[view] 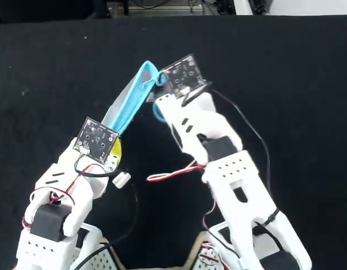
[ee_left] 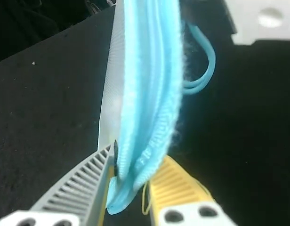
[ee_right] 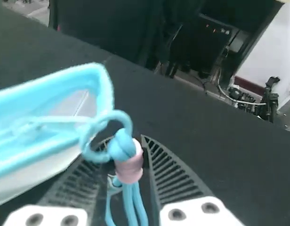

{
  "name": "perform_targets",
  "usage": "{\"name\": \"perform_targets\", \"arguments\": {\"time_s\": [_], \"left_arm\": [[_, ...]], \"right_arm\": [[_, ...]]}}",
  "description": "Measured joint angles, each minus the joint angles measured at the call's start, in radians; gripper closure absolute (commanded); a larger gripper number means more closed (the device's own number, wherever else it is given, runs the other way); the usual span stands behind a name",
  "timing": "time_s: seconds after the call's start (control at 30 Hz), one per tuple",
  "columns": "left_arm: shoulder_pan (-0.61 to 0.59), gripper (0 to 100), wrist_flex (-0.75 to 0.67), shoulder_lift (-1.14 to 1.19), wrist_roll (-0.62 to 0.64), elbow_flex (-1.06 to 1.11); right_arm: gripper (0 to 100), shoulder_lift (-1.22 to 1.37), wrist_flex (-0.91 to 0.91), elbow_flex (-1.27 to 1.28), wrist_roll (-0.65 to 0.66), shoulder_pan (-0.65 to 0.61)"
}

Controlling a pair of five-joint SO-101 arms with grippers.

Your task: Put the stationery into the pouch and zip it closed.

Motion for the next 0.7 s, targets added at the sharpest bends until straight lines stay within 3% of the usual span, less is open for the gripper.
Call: {"name": "perform_targets", "arguments": {"time_s": [0.33, 0.7], "left_arm": [[0.000, 97, 0.000, 0.000, -0.002, 0.000], [0.000, 97, 0.000, 0.000, -0.002, 0.000]], "right_arm": [[98.8, 0.012, 0.002, -0.118, -0.048, 0.048], [98.8, 0.250, 0.002, -0.293, -0.054, 0.097]]}}
